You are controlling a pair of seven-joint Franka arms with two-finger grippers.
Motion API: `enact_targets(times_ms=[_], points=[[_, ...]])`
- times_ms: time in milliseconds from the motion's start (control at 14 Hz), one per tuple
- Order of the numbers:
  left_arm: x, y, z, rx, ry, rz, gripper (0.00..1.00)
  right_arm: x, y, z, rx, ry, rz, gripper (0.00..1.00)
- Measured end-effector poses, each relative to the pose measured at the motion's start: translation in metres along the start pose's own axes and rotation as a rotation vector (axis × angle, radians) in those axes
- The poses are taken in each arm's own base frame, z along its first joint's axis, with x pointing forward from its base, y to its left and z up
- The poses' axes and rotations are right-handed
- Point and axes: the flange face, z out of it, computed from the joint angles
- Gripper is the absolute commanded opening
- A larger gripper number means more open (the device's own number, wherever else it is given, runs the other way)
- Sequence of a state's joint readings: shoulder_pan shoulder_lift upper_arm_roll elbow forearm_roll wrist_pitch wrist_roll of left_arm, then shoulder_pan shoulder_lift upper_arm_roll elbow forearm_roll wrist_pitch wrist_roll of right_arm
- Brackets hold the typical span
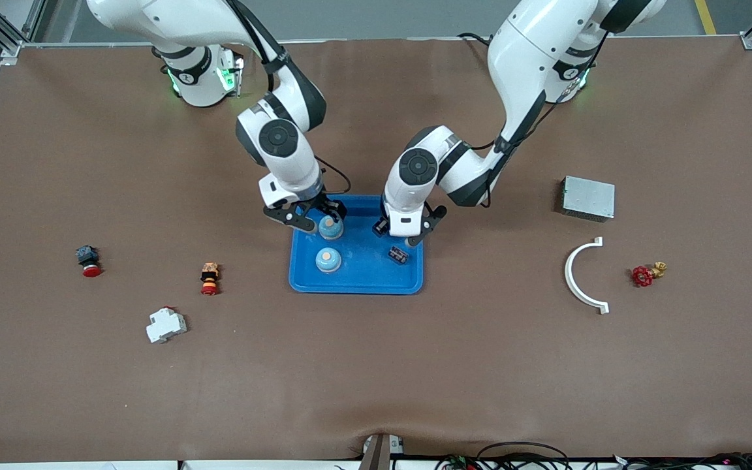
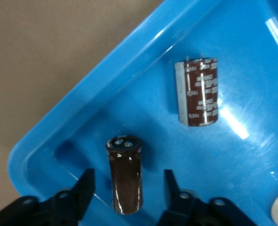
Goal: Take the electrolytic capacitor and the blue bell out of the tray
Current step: 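Grasp a capacitor with the left gripper while the right gripper grasps a bell, then carry the capacitor to the white arc while the right gripper lifts the bell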
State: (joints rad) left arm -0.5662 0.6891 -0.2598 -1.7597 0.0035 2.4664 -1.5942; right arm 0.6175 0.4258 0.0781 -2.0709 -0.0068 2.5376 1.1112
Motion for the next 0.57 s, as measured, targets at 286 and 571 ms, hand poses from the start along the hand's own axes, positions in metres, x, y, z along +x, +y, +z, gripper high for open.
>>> enact_targets(times_ms=[286,571], points=[[0.002,0.001,0.0,-0.001,0.002,-0.005,0.0,-0.01,-0.018,0.03,-0.023,0.017,0.016,1.0],[0.016,0.007,-0.02,-0.003,0.022,-0.021,0.0,-0.003,-0.027,0.031,-0.013,0.027,0.023,1.0]])
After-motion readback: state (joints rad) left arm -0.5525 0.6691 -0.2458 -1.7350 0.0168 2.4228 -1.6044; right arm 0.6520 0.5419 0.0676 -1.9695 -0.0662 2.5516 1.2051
